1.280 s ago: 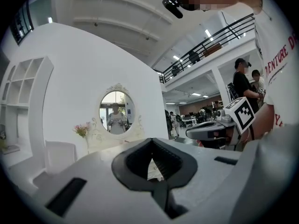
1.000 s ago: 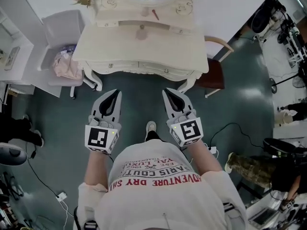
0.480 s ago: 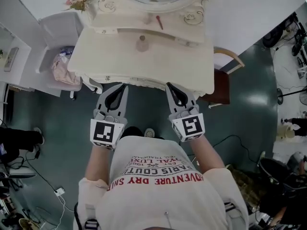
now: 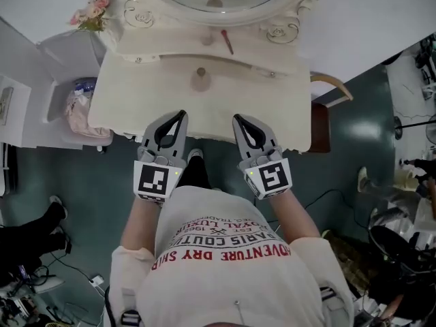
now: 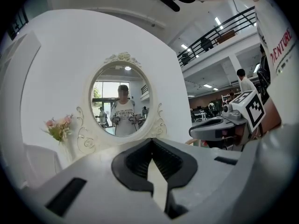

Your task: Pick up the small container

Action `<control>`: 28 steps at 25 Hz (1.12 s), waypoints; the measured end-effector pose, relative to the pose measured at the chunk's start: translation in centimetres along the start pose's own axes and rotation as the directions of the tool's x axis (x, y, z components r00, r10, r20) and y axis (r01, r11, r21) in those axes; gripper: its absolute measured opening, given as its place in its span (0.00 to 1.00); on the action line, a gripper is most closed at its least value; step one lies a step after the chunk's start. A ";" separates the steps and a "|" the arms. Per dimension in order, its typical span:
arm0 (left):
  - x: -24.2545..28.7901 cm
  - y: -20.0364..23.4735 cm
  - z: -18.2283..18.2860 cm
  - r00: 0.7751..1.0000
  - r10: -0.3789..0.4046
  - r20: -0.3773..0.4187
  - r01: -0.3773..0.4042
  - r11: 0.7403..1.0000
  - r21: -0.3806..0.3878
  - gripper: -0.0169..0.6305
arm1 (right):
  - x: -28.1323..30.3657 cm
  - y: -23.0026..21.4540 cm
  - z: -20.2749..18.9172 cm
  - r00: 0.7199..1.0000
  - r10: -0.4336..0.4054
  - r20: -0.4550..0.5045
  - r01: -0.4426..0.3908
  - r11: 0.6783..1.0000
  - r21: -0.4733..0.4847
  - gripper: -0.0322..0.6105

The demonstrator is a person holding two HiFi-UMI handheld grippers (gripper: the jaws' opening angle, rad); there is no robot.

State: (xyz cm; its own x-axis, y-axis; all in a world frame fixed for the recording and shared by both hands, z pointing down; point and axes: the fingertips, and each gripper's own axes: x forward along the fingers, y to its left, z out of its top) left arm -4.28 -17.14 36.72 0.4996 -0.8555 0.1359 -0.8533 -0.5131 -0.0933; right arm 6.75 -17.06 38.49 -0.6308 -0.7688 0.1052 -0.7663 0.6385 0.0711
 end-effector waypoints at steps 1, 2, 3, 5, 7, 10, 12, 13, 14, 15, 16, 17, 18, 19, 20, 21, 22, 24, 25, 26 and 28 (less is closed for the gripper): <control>1.3 0.9 -0.2 1.000 -0.011 -0.001 0.011 1.000 -0.002 0.04 | 1.2 -0.7 -0.1 1.000 -0.008 0.000 0.008 1.000 0.009 0.05; 2.6 1.8 -0.5 1.000 -0.024 -0.002 0.024 1.000 -0.006 0.04 | 2.5 -1.4 -0.2 1.000 -0.020 -0.002 0.020 1.000 0.016 0.05; 3.9 2.7 -0.8 0.999 -0.041 -0.005 0.041 0.999 -0.011 0.04 | 3.7 -2.2 -0.4 0.999 -0.036 -0.006 0.036 0.999 0.024 0.05; 6.2 4.0 -1.5 0.997 -0.082 -0.011 0.082 0.996 -0.022 0.04 | 5.9 -3.7 -0.8 0.998 -0.069 -0.016 0.069 0.997 0.037 0.05; 8.2 5.1 -2.4 0.992 -0.126 -0.012 0.126 0.991 -0.033 0.04 | 8.0 -5.0 -1.2 0.995 -0.093 -0.021 0.094 0.995 0.036 0.05; 10.9 6.5 -3.9 0.981 -0.193 0.013 0.193 0.980 -0.041 0.04 | 10.9 -6.7 -2.3 0.992 -0.120 -0.024 0.121 0.992 0.042 0.05; 12.3 7.0 -5.3 0.970 -0.240 0.023 0.241 0.970 -0.041 0.04 | 12.4 -7.5 -3.5 0.991 -0.127 -0.037 0.129 0.990 0.059 0.05; 12.9 7.1 -6.2 0.964 -0.265 0.015 0.266 0.963 -0.042 0.04 | 12.9 -7.7 -4.1 0.990 -0.132 -0.049 0.135 0.988 0.071 0.05; 13.5 7.1 -7.2 0.957 -0.291 0.002 0.291 0.955 -0.049 0.04 | 13.3 -7.9 -4.7 0.989 -0.137 -0.061 0.142 0.987 0.081 0.05; 14.0 7.1 -8.1 0.949 -0.316 -0.011 0.315 0.947 -0.064 0.04 | 13.6 -8.1 -5.3 0.987 -0.142 -0.072 0.148 0.985 0.088 0.05; 14.5 7.1 -9.0 0.941 -0.337 -0.023 0.334 0.939 -0.082 0.04 | 14.0 -8.3 -5.8 0.986 -0.147 -0.082 0.154 0.984 0.091 0.05; 15.1 7.1 -9.8 0.934 -0.355 -0.033 0.350 0.932 -0.097 0.04 | 14.4 -8.6 -6.4 0.984 -0.151 -0.092 0.159 0.983 0.094 0.05; 15.6 7.1 -10.6 0.928 -0.371 -0.044 0.365 0.925 -0.104 0.05 | 14.7 -8.8 -7.0 0.983 -0.154 -0.102 0.164 0.982 0.096 0.05; 16.2 7.1 -11.5 0.920 -0.387 -0.059 0.380 0.919 -0.103 0.07 | 15.0 -9.0 -7.6 0.981 -0.157 -0.112 0.169 0.981 0.099 0.05; 16.7 6.9 -12.4 0.912 -0.403 -0.075 0.395 0.913 -0.101 0.14 | 15.2 -9.2 -8.3 0.979 -0.161 -0.122 0.174 0.979 0.103 0.05; 17.3 6.8 -13.3 0.904 -0.416 -0.092 0.407 0.908 -0.102 0.20 | 15.4 -9.4 -9.1 0.977 -0.166 -0.134 0.181 0.977 0.109 0.05; 17.9 6.7 -14.1 0.897 -0.428 -0.108 0.418 0.902 -0.105 0.23 | 15.6 -9.6 -9.8 0.974 -0.171 -0.146 0.189 0.975 0.115 0.05; 18.9 6.4 -15.6 0.883 -0.450 -0.135 0.437 0.892 -0.113 0.29 | 15.9 -10.0 -10.8 0.970 -0.180 -0.165 0.201 0.972 0.125 0.05; 19.4 6.3 -16.2 0.877 -0.457 -0.147 0.444 0.889 -0.113 0.30 | 16.0 -10.2 -11.2 0.968 -0.183 -0.173 0.206 0.970 0.129 0.05; 19.9 6.2 -16.8 0.873 -0.460 -0.159 0.448 0.887 -0.110 0.31 | 16.2 -10.3 -11.6 0.966 -0.185 -0.180 0.211 0.968 0.133 0.05; 21.0 6.3 -17.8 0.872 -0.457 -0.176 0.445 0.890 -0.101 0.33 | 16.5 -10.6 -12.3 0.962 -0.190 -0.194 0.219 0.966 0.141 0.05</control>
State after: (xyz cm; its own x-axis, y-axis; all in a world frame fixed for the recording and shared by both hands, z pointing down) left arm -1.84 -37.12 56.53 0.7988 -0.4996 0.3350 -0.5517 -0.8305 0.0768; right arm 5.97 -36.03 51.72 -0.4380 -0.8543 0.2799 -0.8951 0.4433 -0.0478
